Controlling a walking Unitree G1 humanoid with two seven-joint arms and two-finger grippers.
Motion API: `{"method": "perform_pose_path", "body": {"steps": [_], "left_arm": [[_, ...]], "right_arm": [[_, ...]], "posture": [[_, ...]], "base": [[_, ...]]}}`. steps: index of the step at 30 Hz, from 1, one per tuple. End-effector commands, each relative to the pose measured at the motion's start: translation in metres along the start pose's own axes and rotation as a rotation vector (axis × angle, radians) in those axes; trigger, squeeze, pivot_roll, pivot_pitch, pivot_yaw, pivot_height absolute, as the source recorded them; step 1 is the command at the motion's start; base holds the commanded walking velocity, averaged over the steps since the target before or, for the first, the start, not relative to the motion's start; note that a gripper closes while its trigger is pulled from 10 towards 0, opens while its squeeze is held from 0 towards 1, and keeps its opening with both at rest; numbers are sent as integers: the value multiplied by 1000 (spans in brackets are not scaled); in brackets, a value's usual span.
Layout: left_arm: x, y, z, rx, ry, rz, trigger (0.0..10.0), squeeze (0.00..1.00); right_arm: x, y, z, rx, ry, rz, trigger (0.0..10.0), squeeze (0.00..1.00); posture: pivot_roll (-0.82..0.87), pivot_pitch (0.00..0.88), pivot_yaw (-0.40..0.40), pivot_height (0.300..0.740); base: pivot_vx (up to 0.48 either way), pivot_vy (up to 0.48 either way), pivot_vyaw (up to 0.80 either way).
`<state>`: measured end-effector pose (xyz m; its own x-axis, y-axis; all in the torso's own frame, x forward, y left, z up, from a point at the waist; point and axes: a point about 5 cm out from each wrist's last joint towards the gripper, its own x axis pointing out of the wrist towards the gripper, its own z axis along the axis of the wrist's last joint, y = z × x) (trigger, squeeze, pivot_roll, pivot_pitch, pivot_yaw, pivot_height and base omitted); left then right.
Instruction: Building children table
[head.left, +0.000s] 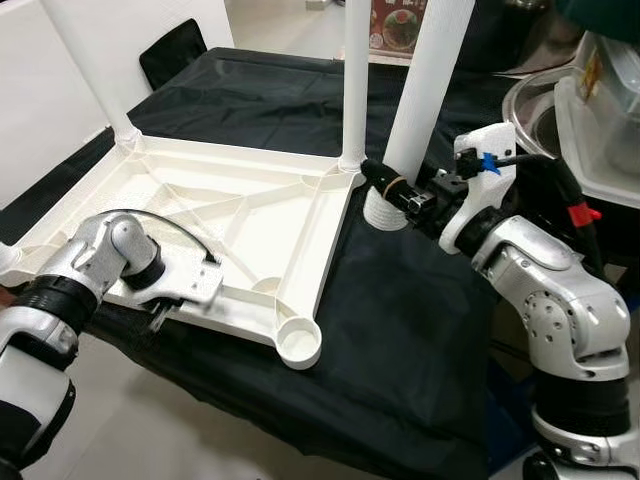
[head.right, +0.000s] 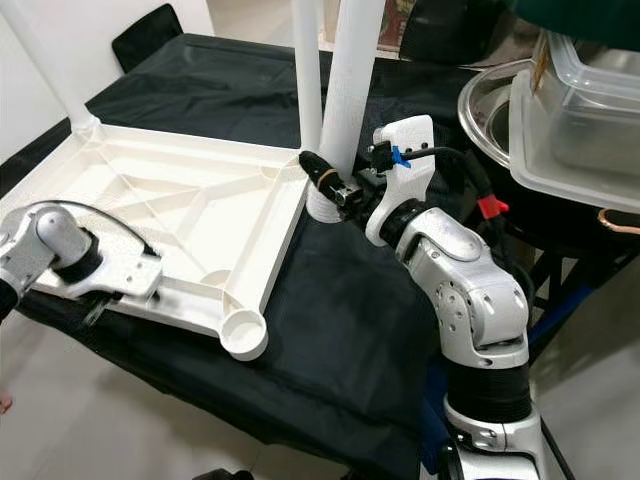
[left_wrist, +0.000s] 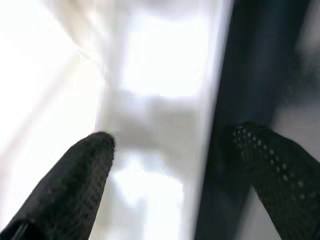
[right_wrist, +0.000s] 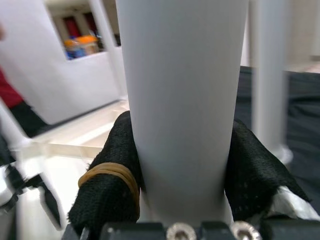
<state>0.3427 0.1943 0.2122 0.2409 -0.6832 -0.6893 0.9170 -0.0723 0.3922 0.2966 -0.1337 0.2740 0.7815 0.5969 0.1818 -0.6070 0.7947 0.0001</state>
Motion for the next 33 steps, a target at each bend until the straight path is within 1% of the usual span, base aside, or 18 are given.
{"method": "perform_pose_path", "body": {"steps": [1, 3, 4, 5, 6, 8, 9, 10, 11, 12, 13, 14, 16, 17, 19, 22, 25, 33], "left_arm": [[-14, 12, 27, -12, -215, 144, 10000, 0], [-24, 10, 41, -26, -384, 197, 10000, 0], [-24, 10, 41, -26, -384, 197, 10000, 0], [-31, 8, 50, -58, -532, 267, 10000, 0], [-37, 5, 56, -83, -634, 314, 10000, 0], [-44, -5, 59, -252, -884, 540, 10000, 0], [-44, -5, 59, -252, -884, 540, 10000, 0], [-40, -15, 54, -343, -934, 653, 10000, 0], [-40, -15, 54, -343, -934, 653, 10000, 0], [-38, -22, 51, -404, -958, 724, 10000, 0], [-27, -34, 45, -499, -957, 789, 10000, 0], [-27, -34, 45, -499, -957, 789, 10000, 0], [-10, -57, 40, -664, -945, 850, 10000, 0], [-10, -57, 40, -664, -945, 850, 10000, 0], [10, -79, 44, -784, -943, 862, 10000, 0], [16, -86, 48, -817, -934, 861, 10000, 0], [26, -94, 60, -859, -944, 821, 10000, 0], [36, -90, 78, -890, -949, 809, 10000, 0]], "right_arm": [[0, 6, 1, 4, -23, 36, 10000, 0], [0, 8, 0, 4, -20, 45, 10000, 0], [0, 8, 0, 4, -20, 45, 10000, 0], [0, 9, -2, 4, -15, 48, 10000, 0], [0, 9, -3, 3, -11, 51, 10000, 0], [0, 12, -9, 1, 2, 60, 10000, 0], [0, 12, -9, 1, 2, 60, 10000, 0], [0, 14, -12, 7, 8, 65, 10000, 0], [0, 14, -12, 7, 8, 65, 10000, 0], [1, 15, -14, 11, 13, 68, 10000, 0], [1, 18, -18, 19, 20, 83, 10000, 0], [1, 18, -18, 19, 20, 83, 10000, 0], [3, 23, -22, 42, 27, 121, 10000, 0], [3, 23, -22, 42, 27, 121, 10000, 0], [4, 27, -25, 42, 38, 181, 10000, 0], [5, 28, -25, 42, 35, 200, 10000, 0], [2, 35, -30, 14, 62, 273, 10000, 0], [-4, 38, -32, -22, 98, 374, 10000, 0]], "posture": [[-125, 158, 50, 740], [-120, 161, 44, 740], [-120, 161, 44, 740], [-108, 159, 46, 740], [-107, 158, 47, 740], [-93, 157, 46, 740], [-93, 157, 46, 740], [-78, 154, 34, 740], [-78, 154, 34, 740], [-78, 154, 34, 740], [-53, 133, 24, 740], [-53, 133, 24, 740], [-42, 132, 18, 740], [-42, 132, 18, 740], [-27, 135, -2, 740], [-25, 136, -5, 740], [-24, 137, -18, 740], [-39, 123, -27, 740]], "base": [[0, 0, 0], [0, 0, 0], [0, 0, 0], [0, 0, 0], [0, 0, 0], [0, 0, 0], [0, 0, 0], [0, 0, 0], [0, 0, 0], [0, 0, 0], [0, 0, 0], [0, 0, 0], [0, 0, 0], [0, 0, 0], [0, -225, 0], [0, -450, 0], [0, -451, 788], [0, -345, 788]]}}
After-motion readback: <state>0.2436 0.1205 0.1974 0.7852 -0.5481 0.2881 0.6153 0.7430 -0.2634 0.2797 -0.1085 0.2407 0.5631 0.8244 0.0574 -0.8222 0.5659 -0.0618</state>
